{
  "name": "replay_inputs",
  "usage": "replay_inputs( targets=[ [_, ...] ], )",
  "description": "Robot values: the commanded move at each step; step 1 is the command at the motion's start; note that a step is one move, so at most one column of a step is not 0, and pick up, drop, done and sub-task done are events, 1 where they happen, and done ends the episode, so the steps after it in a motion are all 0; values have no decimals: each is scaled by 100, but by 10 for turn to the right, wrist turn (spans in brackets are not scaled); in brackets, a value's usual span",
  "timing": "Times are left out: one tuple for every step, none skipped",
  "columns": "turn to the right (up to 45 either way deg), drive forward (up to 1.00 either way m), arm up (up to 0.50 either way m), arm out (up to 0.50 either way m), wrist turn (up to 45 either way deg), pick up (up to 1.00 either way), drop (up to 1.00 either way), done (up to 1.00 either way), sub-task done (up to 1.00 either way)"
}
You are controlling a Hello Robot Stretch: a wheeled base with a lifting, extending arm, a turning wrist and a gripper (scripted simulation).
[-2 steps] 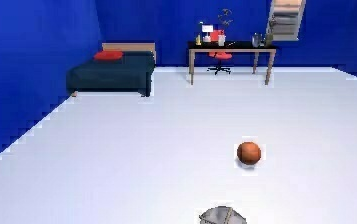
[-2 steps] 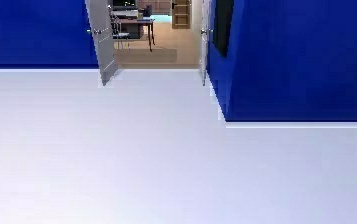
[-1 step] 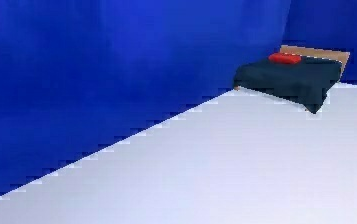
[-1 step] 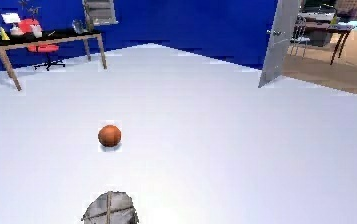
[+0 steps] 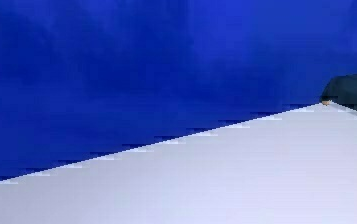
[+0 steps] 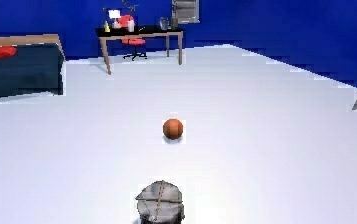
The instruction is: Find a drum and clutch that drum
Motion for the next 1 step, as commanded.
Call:
replay_inputs(
  targets=[
    [0,0,34,0,0,0,0,0,0]
  ],
)
